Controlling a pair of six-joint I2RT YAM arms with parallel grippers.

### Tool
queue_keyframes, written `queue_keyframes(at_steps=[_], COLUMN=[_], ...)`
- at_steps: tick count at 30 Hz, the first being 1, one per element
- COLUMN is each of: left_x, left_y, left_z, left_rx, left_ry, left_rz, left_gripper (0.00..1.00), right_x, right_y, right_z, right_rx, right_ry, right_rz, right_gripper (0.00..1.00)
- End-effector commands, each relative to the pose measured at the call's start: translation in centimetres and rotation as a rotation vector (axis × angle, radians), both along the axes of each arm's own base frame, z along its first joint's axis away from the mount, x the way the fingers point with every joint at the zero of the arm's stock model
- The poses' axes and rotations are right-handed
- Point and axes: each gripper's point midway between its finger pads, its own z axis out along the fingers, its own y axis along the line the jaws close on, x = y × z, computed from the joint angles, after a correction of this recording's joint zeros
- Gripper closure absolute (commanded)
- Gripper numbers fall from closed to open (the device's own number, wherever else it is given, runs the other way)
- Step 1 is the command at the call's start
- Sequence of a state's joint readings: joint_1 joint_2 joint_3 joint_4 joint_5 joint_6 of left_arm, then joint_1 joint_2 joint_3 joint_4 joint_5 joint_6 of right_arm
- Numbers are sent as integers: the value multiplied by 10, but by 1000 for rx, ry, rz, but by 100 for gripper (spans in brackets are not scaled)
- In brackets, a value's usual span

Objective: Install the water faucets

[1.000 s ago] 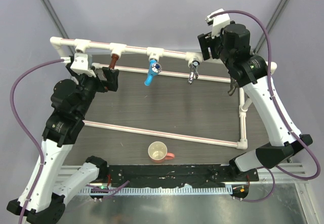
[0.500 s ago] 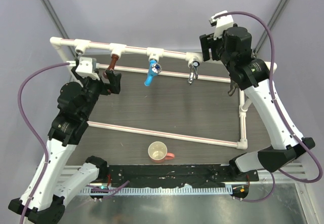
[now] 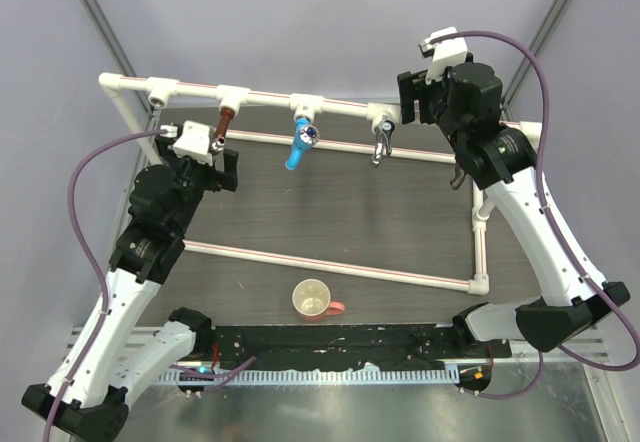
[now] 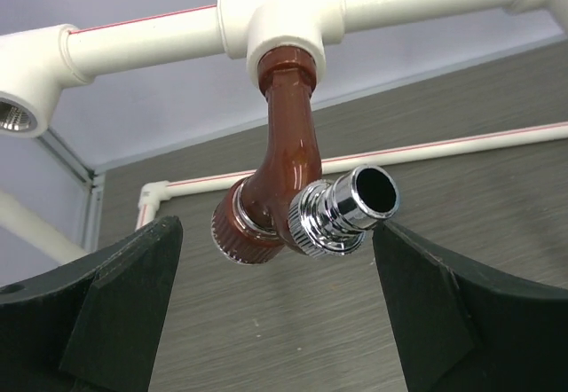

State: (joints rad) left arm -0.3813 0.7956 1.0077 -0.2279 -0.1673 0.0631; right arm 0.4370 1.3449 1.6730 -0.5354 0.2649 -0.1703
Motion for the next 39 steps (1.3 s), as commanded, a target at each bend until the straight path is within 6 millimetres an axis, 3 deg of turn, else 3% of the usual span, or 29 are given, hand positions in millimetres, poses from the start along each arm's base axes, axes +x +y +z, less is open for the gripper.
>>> queue_keyframes(at_steps=[1,7,12,18,23,30,34,39], left_x=[7,18,14,8,4,4,4,8], left_y=[7,11,7,-3,-10,-24,-33,-37], left_z=[21,12,28,37,36,30,34,19], left_rx=[162,299,374,480,576,925,1155,1357], left_ry=[-119,-131,-183,-219,-231,-229,-269,-247], left_rz=[18,60,63,49,50,98,128,118], left_gripper=[10,28,59,79,100,100,100,100], right_x=[-11,-14,-10,4,13,16,16,14], right_y=[12,12,19,41,47,48,47,46], right_z=[-23,-21,-24,-50,-89,-125,-133,-131], right_rx=[-25,-30,-33,-58,-120,-190,-211,-217], right_ry=[67,49,52,135,259,359,384,379], right_rz=[65,79,111,190,211,231,235,239], right_gripper=[18,18,18,18,18,18,18,17])
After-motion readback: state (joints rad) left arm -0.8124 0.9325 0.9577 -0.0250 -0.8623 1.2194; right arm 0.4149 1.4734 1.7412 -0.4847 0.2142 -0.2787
